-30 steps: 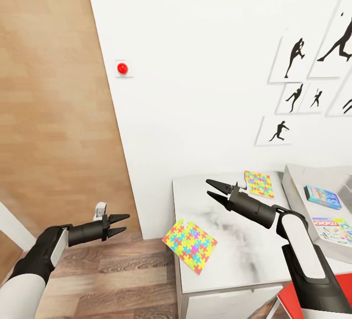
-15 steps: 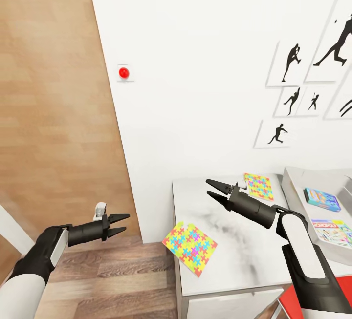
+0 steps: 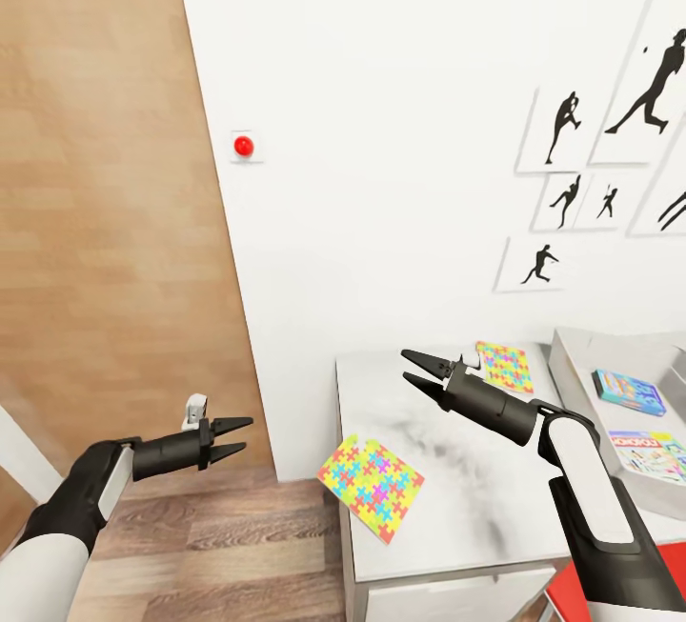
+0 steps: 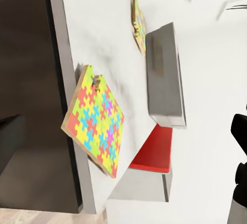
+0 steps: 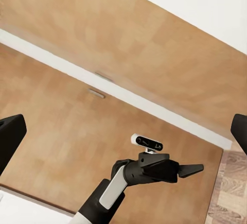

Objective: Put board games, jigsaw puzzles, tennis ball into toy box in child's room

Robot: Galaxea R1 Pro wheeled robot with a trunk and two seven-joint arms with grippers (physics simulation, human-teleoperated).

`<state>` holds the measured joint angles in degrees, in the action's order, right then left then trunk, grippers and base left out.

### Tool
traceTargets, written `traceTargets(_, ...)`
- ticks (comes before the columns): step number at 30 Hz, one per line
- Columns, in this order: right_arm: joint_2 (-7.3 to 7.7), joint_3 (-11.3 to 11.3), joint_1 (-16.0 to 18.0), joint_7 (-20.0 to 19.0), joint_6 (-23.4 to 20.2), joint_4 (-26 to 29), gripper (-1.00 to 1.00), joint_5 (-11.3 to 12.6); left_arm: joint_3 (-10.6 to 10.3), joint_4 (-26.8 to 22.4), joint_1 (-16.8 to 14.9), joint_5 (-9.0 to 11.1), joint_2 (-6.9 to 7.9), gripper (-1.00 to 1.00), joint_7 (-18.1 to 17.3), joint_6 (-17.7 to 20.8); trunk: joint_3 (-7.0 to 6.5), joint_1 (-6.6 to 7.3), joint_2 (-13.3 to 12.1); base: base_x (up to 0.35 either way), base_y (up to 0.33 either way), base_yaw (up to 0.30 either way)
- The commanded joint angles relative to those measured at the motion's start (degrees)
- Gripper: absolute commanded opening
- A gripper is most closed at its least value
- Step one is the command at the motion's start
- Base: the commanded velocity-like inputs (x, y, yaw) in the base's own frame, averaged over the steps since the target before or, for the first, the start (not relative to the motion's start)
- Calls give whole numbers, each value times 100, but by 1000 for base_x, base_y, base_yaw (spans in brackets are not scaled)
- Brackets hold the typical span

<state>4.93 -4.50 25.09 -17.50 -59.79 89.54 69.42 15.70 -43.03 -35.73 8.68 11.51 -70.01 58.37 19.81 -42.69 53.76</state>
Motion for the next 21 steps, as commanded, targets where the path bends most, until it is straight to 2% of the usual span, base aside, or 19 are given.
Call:
traceTargets(1,-1,-7,5,-58,-21,-2,100,-60,4,2,-4,2,0,100,-13,34,-3,-1,5,0,0,0)
traceTargets(8,-1,-7,5,-60,-21,-1,100,-60,3,0,-4,2,0,100,-13,34,-69,-1,5,0,0,0)
traceTargets(21,-1,-7,5,-60,-21,-3,100,-60,3,3,-4,2,0,100,-13,34,41,-286,526,0,0,0)
